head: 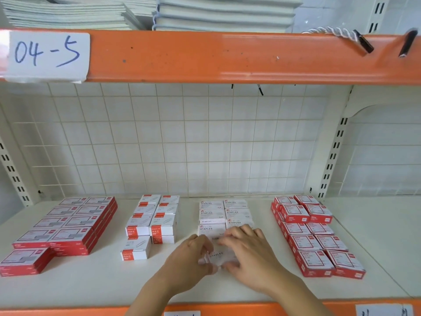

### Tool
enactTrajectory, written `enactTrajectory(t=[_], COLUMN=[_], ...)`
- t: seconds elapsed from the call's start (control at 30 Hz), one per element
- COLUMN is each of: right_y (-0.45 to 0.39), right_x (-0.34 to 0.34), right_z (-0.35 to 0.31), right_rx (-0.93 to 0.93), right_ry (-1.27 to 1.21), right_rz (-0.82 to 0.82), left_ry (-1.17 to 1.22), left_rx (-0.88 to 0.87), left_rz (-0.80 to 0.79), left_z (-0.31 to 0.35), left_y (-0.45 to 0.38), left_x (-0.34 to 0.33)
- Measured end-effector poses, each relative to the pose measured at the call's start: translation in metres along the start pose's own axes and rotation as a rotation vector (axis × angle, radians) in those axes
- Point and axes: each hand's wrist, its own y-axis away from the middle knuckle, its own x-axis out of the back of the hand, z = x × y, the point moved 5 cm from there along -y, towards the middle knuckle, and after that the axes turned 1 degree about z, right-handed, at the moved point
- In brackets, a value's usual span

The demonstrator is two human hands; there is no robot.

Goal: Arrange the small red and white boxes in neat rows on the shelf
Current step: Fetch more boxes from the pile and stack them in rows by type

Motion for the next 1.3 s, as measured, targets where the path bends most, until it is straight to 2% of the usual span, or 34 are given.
enactTrajectory(t=[0.1, 0.23, 0.33, 0.5, 0.7, 0.9, 1.0, 1.13, 1.3], right_y=[0.007, 0.017, 0.024, 0.026, 0.029, 0.032, 0.033, 0.034, 0.035], right_x=[-0.007, -0.009, -0.011, -0.006, -0.004, 0.002, 0.001, 0.001, -0.001], right_z=[0.005, 0.014, 0.014, 0.011, 0.012, 0.012, 0.011, 0.01, 0.01], right_rx=[-0.035, -0.114, -0.128, -0.121, -0.103, -0.099, -0.103, -0.109, -0.101], right_ry=[-0.009, -0.062, -0.1, -0.122, -0.115, -0.123, -0.126, -0.135, -0.135], right_rz=[-0.062, -0.059, -0.043, -0.016, 0.0, 0.082, 0.078, 0.056, 0.05], left_ry=[0.082, -0.173, -0.356, -0.462, -0.333, -0.181, -0.152, -0.177, -0.168], left_rx=[-0.038, -0.003, 0.023, 0.02, 0.021, 0.012, 0.036, 0.042, 0.053], left_rz=[0.039, 0.272, 0.221, 0.185, 0.125, 0.262, 0.232, 0.291, 0.112], left_z=[0.002, 0.01, 0.008, 0.002, -0.004, 0.002, 0.003, 0.002, -0.009], left_y=[-0.005, -0.027, -0.037, -0.041, -0.034, -0.029, -0.03, -0.028, -0.018], left_x=[0.002, 0.009, 0.0, -0.005, -0.006, 0.007, 0.007, 0.009, 0.002])
